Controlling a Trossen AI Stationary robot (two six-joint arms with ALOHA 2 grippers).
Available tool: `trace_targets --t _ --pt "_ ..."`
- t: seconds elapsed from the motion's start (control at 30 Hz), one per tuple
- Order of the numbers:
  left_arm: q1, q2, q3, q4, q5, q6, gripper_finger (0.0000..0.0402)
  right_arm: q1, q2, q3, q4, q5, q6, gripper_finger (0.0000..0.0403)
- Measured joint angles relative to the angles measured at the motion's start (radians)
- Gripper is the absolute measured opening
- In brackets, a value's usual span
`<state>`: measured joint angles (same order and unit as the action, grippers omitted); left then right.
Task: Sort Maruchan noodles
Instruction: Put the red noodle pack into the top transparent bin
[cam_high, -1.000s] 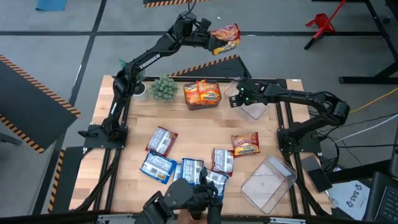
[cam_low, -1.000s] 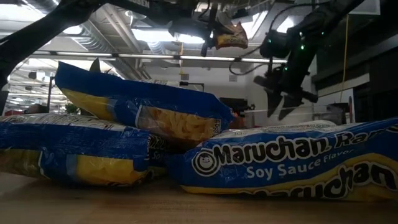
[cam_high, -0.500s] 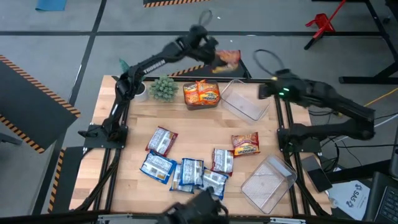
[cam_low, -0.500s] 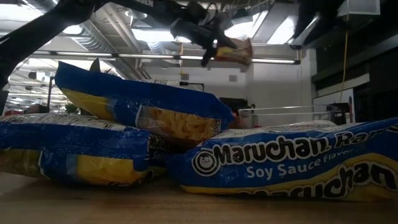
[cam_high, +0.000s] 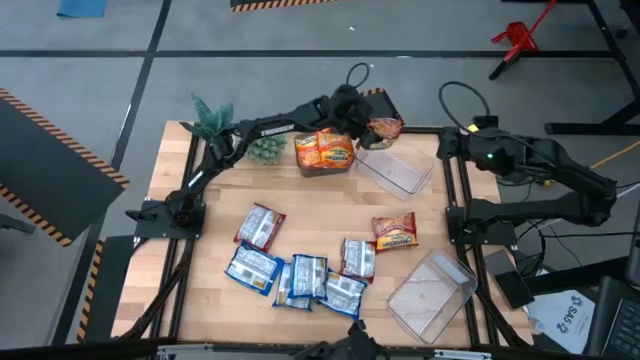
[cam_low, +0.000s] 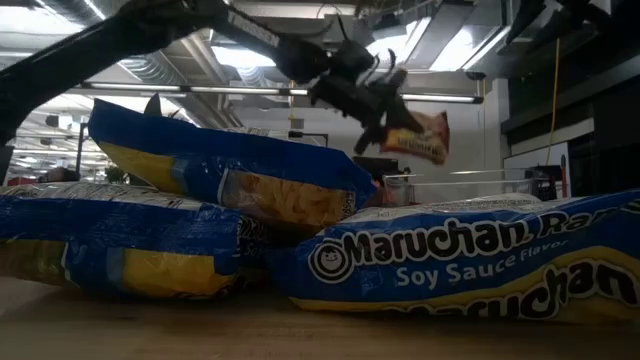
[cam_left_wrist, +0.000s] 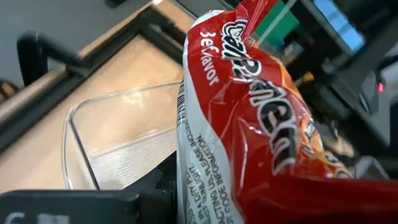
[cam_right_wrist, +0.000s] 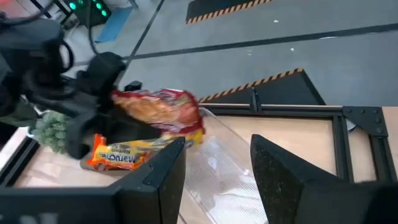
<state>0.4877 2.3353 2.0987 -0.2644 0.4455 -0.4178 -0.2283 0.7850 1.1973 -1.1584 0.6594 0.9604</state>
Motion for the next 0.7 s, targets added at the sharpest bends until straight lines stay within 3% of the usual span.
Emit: trace_targets --t 0.2,0.5,0.7 --pt "-0.013 0.068 0.0 0.086 -0.027 -0.119 0.0132 0.0 0.056 0.0 0.0 -0.024 -0.021 0.0165" --pt "-0.037 0.08 0.0 0.074 -0.093 -0.078 0.0133 0.0 0.11 0.0 0.003 -0.053 -0.049 0.0165" --pt "-0.04 0.08 0.0 0.073 -0.07 -0.044 0.0174 0.0 0.115 0.0 0.004 -0.07 -0.051 0.0165"
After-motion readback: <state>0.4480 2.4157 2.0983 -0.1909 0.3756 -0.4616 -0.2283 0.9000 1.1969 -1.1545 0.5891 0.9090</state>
